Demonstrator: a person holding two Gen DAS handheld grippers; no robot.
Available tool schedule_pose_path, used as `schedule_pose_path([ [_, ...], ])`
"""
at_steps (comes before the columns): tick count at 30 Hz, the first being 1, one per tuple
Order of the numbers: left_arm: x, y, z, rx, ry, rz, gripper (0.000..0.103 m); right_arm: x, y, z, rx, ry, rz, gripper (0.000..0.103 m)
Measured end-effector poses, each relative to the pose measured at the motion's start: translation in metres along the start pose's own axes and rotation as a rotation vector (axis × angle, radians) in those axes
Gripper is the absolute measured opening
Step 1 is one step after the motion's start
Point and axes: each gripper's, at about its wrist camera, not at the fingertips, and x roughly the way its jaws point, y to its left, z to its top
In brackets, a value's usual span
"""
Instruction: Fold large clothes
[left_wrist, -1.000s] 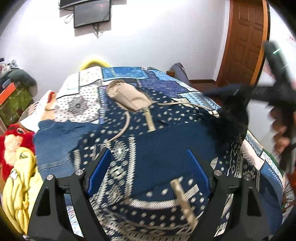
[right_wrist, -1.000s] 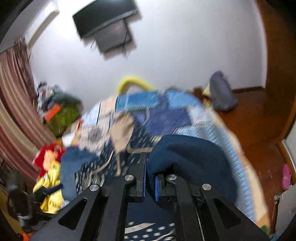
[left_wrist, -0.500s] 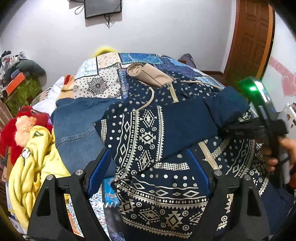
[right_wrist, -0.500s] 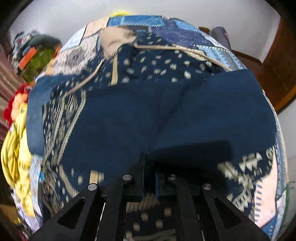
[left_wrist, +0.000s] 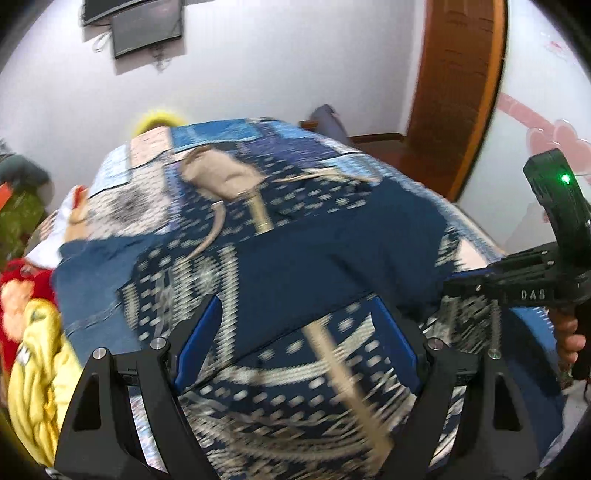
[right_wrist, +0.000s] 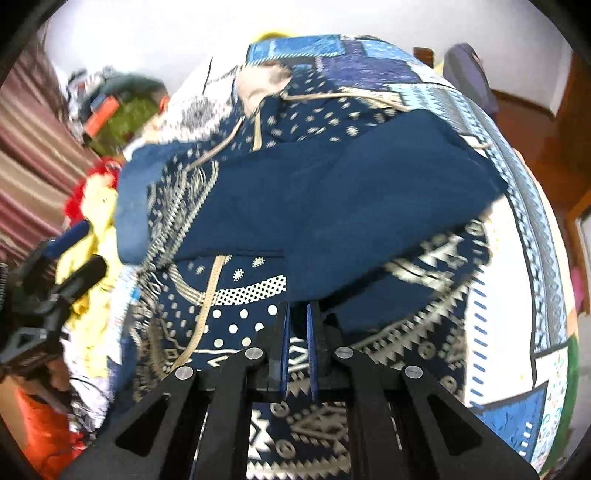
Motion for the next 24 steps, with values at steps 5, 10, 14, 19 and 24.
schedule_pose_path([
  [5,0.032,-0.044,0.031,0.06,0.034,-0.085,0.083,-0.04,-0.034,-0.01,-0.005,-0.124,-0.086,0.005],
  [10,0.078,-0.099,0.061,0.16,0.093,-0.151,0.083,-0.068,-0.089,-0.012,0.062,-0.193,-0.205,0.005],
  [14,0.117,-0.134,0.075,0.206,0.147,-0.181,0.083,-0.071,-0.133,-0.018,0.15,-0.182,-0.229,0.005],
  [19,0.159,-0.17,0.09,0.259,0.204,-0.202,0.082,-0.057,-0.158,-0.027,0.195,-0.147,-0.217,0.005],
  [24,0.199,-0.191,0.091,0.361,0.254,-0.108,0.075,-0.043,-0.168,-0.034,0.229,-0.132,-0.187,0.005],
])
